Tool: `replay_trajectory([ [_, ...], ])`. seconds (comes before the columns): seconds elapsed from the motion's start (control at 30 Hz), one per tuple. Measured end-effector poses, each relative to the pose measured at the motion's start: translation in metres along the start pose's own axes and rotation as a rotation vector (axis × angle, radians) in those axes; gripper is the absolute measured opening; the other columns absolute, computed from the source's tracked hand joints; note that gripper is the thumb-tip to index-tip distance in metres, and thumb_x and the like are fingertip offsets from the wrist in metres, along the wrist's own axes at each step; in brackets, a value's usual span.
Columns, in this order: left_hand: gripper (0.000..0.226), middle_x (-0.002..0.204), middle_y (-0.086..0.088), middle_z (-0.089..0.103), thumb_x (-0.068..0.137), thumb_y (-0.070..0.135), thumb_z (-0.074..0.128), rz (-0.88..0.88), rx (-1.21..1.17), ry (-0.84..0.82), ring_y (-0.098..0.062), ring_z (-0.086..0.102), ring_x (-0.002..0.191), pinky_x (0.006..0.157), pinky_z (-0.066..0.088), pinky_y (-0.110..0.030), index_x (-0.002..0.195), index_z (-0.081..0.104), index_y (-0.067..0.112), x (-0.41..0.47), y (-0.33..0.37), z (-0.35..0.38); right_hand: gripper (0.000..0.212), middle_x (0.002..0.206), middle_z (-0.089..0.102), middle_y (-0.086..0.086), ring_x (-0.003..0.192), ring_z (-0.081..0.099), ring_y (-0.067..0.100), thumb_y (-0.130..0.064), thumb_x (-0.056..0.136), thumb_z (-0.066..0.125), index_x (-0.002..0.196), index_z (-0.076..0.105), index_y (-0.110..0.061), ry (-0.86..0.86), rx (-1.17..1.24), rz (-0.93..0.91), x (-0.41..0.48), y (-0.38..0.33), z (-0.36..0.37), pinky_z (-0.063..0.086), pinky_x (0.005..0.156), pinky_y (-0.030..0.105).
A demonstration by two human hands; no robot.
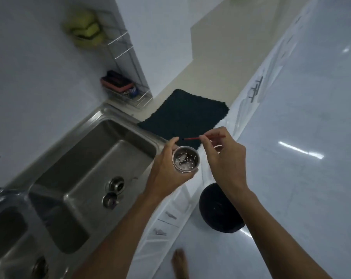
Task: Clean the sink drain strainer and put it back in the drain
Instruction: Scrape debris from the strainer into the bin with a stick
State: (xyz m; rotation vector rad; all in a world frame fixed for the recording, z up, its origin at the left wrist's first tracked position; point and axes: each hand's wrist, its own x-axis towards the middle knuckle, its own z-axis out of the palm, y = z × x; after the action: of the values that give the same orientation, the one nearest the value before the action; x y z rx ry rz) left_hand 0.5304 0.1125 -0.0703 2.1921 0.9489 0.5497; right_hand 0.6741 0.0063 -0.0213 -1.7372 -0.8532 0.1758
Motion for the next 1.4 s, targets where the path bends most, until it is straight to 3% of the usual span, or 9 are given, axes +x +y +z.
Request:
replay_trajectory([
  [0.13,0.104,0.123,0.028,0.06,0.063,0.065,0.088,0.016,-0.107,-0.121,0.0,0.061,0.115,0.091,0.057,-0.021,0.145,0.027,0.053,-0.006,0.033,0.085,0.009,0.09,0.069,-0.017,0.077,0.066,-0.003,-0.03,0.097,0.071,0.102,0.068,-0.023,0.105,-0.041,0.094,-0.013,0.053,-0.059,0.05,0.07,0.008],
  [0.33,0.092,0.121,0.031,0.061,0.061,0.057,0.091,-0.111,-0.209,-0.245,0.005,0.062,0.113,0.089,0.05,-0.013,0.136,0.038,0.051,-0.025,0.0,0.215,0.007,0.087,0.072,-0.019,0.081,0.069,0.001,-0.032,0.095,0.073,0.096,0.066,-0.03,0.219,-0.063,0.322,-0.075,0.173,-0.102,0.05,0.069,0.009],
  [0.53,0.078,0.116,0.028,0.062,0.065,0.039,0.096,-0.13,-0.088,-0.402,0.001,0.062,0.11,0.088,0.049,-0.007,0.131,0.054,0.033,-0.042,-0.119,0.34,0.005,0.084,0.071,-0.021,0.084,0.069,-0.003,-0.029,0.095,0.074,0.095,0.069,-0.03,0.169,-0.019,0.614,-0.169,0.341,-0.041,0.052,0.067,0.009],
  [0.67,0.075,0.112,0.032,0.06,0.068,0.037,0.095,-0.105,-0.034,-0.48,0.015,0.058,0.107,0.085,0.043,0.0,0.131,0.054,0.032,-0.047,-0.206,0.406,0.003,0.086,0.072,-0.021,0.087,0.071,-0.001,-0.028,0.096,0.072,0.096,0.07,-0.029,0.183,0.033,0.695,-0.213,0.442,0.026,0.054,0.071,0.009],
  [0.83,0.074,0.117,0.022,0.062,0.071,0.04,0.093,-0.101,0.027,-0.584,0.004,0.061,0.11,0.091,0.047,-0.008,0.133,0.054,0.031,-0.051,-0.28,0.452,0.003,0.086,0.073,-0.021,0.084,0.072,0.0,-0.028,0.096,0.073,0.095,0.07,-0.027,0.222,0.052,0.746,-0.244,0.523,0.088,0.057,0.073,0.013],
  [0.97,0.073,0.112,0.027,0.061,0.074,0.035,0.092,-0.115,0.067,-0.618,0.013,0.06,0.108,0.094,0.048,-0.009,0.136,0.054,0.029,-0.05,-0.311,0.471,0.004,0.085,0.072,-0.019,0.083,0.071,0.001,-0.027,0.097,0.071,0.096,0.071,-0.023,0.221,-0.022,0.77,-0.25,0.56,0.118,0.06,0.076,0.021],
  [1.1,0.074,0.124,0.014,0.064,0.076,0.032,0.09,-0.109,0.117,-0.65,-0.005,0.061,0.119,0.109,0.05,-0.037,0.14,0.053,0.026,-0.044,-0.324,0.478,0.007,0.087,0.072,-0.012,0.083,0.069,0.01,-0.026,0.099,0.067,0.098,0.07,-0.02,0.2,-0.126,0.783,-0.25,0.57,0.13,0.061,0.077,0.037],
  [1.2,0.077,0.136,0.003,0.061,0.077,0.032,0.089,-0.095,0.162,-0.671,-0.016,0.058,0.128,0.112,0.046,-0.049,0.144,0.052,0.023,-0.038,-0.327,0.479,0.009,0.088,0.072,-0.01,0.084,0.068,0.01,-0.027,0.099,0.067,0.099,0.07,-0.019,0.196,-0.141,0.754,-0.25,0.564,0.131,0.06,0.076,0.033],
  [1.4,0.084,0.14,0.0,0.058,0.077,0.032,0.089,-0.097,0.189,-0.719,-0.019,0.058,0.128,0.113,0.044,-0.051,0.15,0.049,0.02,-0.027,-0.322,0.48,0.015,0.093,0.072,-0.001,0.084,0.065,0.009,-0.033,0.1,0.064,0.103,0.07,-0.019,0.166,-0.176,0.789,-0.23,0.561,0.143,0.058,0.077,0.025],
])
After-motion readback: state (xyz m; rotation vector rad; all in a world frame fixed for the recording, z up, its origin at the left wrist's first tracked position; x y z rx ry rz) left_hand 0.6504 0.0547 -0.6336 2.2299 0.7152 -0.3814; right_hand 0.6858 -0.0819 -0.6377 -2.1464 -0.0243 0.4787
